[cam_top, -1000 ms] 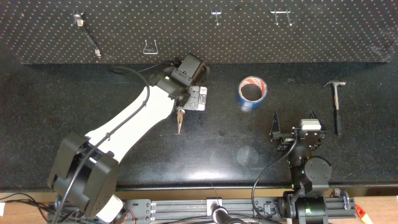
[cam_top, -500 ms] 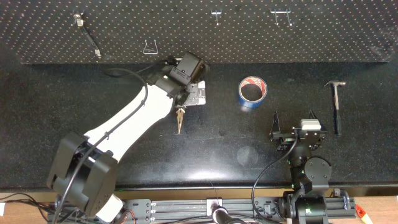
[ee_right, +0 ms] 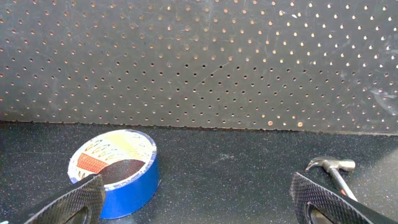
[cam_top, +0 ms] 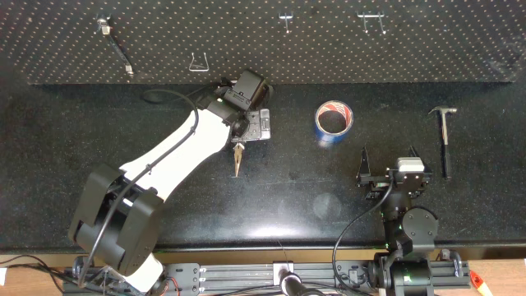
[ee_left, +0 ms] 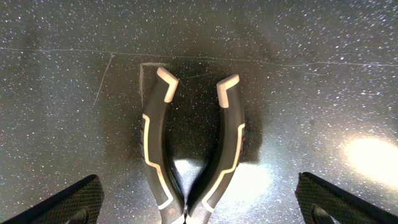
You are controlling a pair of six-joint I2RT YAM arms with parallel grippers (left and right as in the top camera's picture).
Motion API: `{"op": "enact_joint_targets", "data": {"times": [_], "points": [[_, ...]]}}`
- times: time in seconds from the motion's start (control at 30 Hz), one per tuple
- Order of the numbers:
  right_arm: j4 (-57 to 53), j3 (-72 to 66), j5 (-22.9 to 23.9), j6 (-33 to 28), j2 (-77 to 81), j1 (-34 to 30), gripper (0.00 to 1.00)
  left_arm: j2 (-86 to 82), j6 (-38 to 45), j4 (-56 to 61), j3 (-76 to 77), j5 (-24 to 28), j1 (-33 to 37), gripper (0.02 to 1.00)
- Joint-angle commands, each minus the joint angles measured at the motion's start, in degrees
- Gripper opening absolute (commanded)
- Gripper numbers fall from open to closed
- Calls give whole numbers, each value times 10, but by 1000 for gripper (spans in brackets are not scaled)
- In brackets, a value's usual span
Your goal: Place Tools Onto Pegboard
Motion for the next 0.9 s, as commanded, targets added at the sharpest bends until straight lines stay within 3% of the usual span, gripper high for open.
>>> {"op": "enact_joint_targets", "data": {"times": [0.03,0.9], "points": [[-4,-2,-3,-8,-2,-1,963,7,5,0,-5,6,0,1000],[-4,-2,-3,-8,-2,-1,963,42,21,17,-5,15,14,1000]]}}
